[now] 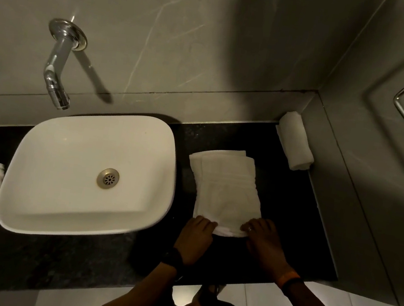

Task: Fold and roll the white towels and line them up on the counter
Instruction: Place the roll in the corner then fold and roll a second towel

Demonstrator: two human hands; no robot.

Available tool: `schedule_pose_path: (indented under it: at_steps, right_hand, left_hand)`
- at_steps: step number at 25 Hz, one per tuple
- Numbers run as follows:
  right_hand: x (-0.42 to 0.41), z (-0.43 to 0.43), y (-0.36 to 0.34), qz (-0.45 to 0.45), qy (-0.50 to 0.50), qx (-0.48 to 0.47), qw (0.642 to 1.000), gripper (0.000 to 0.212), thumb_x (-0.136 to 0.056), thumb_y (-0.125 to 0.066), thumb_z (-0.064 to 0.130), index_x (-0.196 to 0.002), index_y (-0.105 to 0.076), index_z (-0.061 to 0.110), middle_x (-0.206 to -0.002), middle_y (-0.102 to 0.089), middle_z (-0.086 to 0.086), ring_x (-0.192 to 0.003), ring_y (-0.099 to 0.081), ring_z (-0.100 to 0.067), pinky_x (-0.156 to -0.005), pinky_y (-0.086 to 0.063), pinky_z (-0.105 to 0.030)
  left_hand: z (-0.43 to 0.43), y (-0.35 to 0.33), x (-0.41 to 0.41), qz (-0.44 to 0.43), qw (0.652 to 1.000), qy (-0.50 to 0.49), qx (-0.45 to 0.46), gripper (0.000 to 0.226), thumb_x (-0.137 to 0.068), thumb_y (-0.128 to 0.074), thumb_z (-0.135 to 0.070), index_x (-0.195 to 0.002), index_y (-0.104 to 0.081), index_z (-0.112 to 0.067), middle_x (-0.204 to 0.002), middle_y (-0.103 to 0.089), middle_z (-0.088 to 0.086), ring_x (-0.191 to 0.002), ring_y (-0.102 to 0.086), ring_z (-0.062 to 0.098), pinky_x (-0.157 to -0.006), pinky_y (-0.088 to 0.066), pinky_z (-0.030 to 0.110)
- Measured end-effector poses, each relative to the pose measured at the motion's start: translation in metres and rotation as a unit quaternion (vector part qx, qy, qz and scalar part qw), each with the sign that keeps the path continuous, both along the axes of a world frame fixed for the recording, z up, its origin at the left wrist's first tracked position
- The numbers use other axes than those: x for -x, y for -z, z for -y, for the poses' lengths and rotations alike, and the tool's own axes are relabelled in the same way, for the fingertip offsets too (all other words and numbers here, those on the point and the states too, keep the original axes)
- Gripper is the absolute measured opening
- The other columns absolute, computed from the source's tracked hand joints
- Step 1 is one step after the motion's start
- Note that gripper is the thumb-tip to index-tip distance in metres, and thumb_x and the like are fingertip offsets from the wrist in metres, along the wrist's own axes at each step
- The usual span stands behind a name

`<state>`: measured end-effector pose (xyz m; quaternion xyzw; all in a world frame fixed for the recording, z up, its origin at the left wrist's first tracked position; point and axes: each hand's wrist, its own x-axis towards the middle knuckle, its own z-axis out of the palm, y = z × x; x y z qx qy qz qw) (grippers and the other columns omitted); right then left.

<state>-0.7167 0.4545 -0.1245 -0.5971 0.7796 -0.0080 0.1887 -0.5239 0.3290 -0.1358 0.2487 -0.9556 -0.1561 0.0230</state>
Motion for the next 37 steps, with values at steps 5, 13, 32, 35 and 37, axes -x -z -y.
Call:
schedule_pose_path:
  at_steps: [5,13,32,35,37]
  right_hand:
    - [-0.002,0.038,-0.019,0.075,0.099,-0.088,0.988,0.025,-0.093,-0.044,0.012,-0.112,-0.058,0.021,-0.117,-0.064,-0.007,-0.11,-0.055,-0.027,-0.096,-0.038,-0.038]
    - [-0.033,0.013,-0.01,-0.044,0.009,-0.016,0.999,0.06,-0.065,-0.066,0.025,-0.123,-0.059,0.014,-0.114,-0.064,-0.01,-0.106,-0.06,-0.035,-0.098,-0.044,-0.057]
    - [-0.002,0.085,-0.015,0.047,0.019,-0.153,0.987,0.055,-0.082,-0.057,0.043,-0.131,-0.045,0.02,-0.127,-0.061,-0.007,-0.115,-0.055,-0.028,-0.103,-0.031,-0.043]
    - [-0.009,0.064,-0.005,-0.029,-0.007,-0.153,0.988,0.075,-0.073,-0.063,0.044,-0.138,-0.032,0.023,-0.132,-0.048,-0.009,-0.121,-0.043,-0.032,-0.103,-0.027,-0.052]
    - [-0.016,0.053,0.001,-0.093,-0.047,-0.127,0.986,0.081,-0.075,-0.062,0.045,-0.143,-0.025,0.02,-0.133,-0.044,-0.012,-0.121,-0.04,-0.035,-0.101,-0.026,-0.055]
  left_hand:
    - [-0.013,-0.003,0.01,0.014,1.0,-0.002,0.017,0.044,-0.07,-0.076,-0.027,-0.112,-0.069,-0.016,-0.1,-0.072,0.003,-0.089,-0.068,0.023,-0.079,-0.056,0.037]
    - [0.005,-0.012,0.04,0.102,0.982,-0.1,-0.122,0.033,-0.096,-0.047,-0.017,-0.127,-0.056,-0.02,-0.123,-0.064,0.009,-0.117,-0.055,0.026,-0.096,-0.032,0.041]
    - [-0.003,-0.022,0.047,0.182,0.983,-0.032,0.016,0.053,-0.07,-0.071,-0.053,-0.111,-0.068,-0.019,-0.089,-0.072,0.002,-0.078,-0.068,0.022,-0.075,-0.055,0.036]
    - [0.022,-0.027,0.056,0.159,0.977,-0.045,-0.135,0.045,-0.082,-0.063,-0.034,-0.121,-0.054,-0.015,-0.108,-0.069,0.01,-0.097,-0.066,0.031,-0.082,-0.05,0.036]
    - [0.029,-0.028,0.06,0.158,0.954,-0.089,-0.24,0.049,-0.082,-0.062,-0.031,-0.126,-0.048,-0.015,-0.114,-0.066,0.012,-0.103,-0.063,0.034,-0.086,-0.05,0.038]
